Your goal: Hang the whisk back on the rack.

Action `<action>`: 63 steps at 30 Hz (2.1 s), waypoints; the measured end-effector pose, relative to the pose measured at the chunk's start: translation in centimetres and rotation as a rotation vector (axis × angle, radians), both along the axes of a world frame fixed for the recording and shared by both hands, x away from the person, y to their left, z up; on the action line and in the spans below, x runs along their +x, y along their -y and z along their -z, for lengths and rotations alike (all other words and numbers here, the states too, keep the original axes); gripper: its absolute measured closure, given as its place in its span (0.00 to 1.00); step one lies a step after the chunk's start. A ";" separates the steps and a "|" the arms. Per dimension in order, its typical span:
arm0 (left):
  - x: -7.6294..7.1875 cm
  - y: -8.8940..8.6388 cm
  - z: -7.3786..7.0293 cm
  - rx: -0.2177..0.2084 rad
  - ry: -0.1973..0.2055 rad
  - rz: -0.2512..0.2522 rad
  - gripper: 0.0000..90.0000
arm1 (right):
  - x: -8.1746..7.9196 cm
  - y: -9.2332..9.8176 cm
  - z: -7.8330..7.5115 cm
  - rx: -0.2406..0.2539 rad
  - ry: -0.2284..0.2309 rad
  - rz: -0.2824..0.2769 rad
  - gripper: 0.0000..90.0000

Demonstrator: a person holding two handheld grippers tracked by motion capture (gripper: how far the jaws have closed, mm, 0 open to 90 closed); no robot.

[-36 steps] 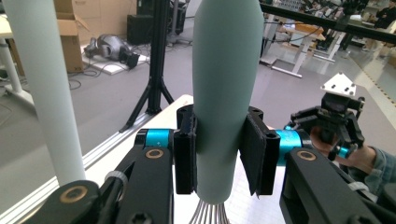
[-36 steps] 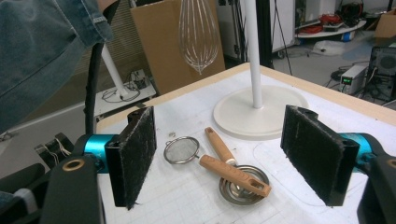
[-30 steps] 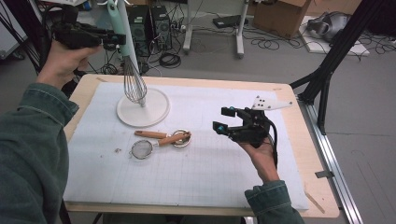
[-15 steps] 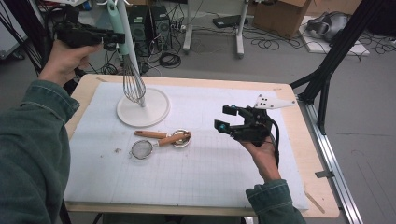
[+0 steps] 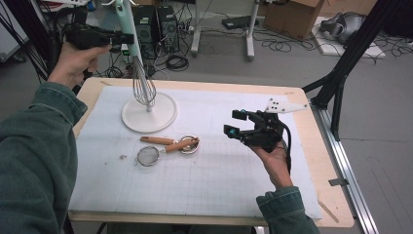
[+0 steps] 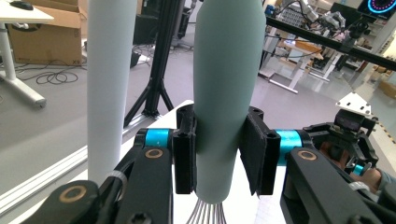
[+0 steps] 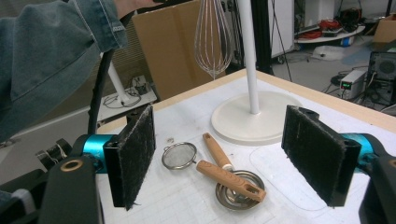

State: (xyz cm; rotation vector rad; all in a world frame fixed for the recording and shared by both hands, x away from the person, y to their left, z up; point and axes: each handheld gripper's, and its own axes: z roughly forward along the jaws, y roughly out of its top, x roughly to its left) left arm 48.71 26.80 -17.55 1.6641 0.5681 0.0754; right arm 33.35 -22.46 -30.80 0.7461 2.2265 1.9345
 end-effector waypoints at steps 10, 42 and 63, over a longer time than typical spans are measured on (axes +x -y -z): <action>-1.1 -0.9 -0.6 0.046 0.011 -0.062 0.66 | 0.1 0.2 -0.3 -0.015 0.003 -0.008 0.28; -4.9 -0.5 -4.2 0.106 0.119 -0.064 1.00 | 0.2 1.3 -1.7 -0.022 0.027 -0.029 0.28; -3.9 1.4 -6.4 0.035 0.127 -0.093 1.00 | 0.8 1.2 -1.7 -0.038 0.019 -0.011 0.28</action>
